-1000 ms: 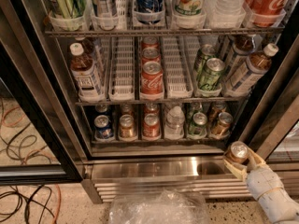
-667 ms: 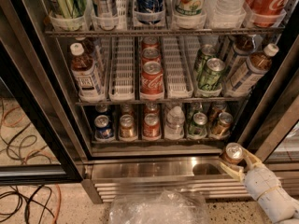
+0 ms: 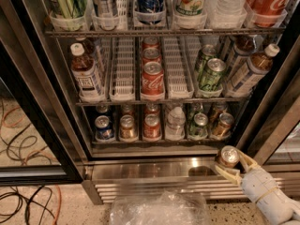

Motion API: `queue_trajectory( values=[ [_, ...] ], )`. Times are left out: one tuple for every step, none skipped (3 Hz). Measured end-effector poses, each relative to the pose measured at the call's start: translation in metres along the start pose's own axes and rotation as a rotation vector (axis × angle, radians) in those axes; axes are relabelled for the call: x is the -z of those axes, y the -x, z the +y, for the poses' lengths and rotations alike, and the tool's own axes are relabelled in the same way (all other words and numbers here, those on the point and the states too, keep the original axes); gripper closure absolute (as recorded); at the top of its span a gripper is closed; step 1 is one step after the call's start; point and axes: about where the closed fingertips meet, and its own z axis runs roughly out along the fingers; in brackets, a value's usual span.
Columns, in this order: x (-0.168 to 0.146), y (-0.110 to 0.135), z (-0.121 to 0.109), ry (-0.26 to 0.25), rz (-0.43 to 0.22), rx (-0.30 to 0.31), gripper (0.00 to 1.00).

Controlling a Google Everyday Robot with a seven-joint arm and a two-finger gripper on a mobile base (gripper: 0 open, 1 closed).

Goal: Pick orange can from bottom shelf of fridge

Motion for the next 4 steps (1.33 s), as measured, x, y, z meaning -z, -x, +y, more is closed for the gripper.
queue_trajectory(
  values=[
    [0.012, 0.017, 0.055, 0.173, -0.049, 0.006, 1.0],
    [0.031, 0.021, 0.111, 0.343, -0.084, 0.08, 1.0],
    [0.034, 0.022, 0.121, 0.374, -0.092, 0.102, 1.0],
    [0.034, 0.022, 0.121, 0.374, -0.092, 0.102, 1.0]
  ],
)
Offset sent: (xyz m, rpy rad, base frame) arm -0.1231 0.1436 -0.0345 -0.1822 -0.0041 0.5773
